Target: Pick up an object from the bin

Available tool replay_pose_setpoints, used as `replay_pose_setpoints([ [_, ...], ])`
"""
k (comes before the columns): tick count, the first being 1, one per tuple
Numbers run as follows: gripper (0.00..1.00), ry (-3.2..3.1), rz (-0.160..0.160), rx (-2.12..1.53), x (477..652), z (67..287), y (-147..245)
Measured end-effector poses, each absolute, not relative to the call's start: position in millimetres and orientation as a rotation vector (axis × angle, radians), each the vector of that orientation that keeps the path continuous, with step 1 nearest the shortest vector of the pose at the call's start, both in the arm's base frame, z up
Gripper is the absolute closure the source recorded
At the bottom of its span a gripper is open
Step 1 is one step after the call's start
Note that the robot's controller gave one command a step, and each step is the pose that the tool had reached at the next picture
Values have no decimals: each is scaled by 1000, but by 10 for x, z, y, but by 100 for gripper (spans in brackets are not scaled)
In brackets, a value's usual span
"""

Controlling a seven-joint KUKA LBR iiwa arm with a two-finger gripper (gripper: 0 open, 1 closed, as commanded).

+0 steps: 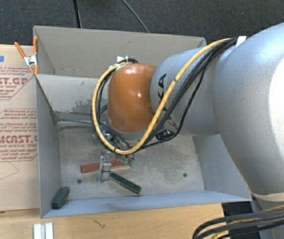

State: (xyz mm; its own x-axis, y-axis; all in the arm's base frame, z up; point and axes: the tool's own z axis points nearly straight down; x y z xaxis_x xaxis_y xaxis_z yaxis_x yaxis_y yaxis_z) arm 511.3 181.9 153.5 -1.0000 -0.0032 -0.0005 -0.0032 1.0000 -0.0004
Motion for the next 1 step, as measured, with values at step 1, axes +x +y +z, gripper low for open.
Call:
replay_pose_setpoints([
  [1, 0, 3141, 0, -4, 5113, 1535, 1821],
])
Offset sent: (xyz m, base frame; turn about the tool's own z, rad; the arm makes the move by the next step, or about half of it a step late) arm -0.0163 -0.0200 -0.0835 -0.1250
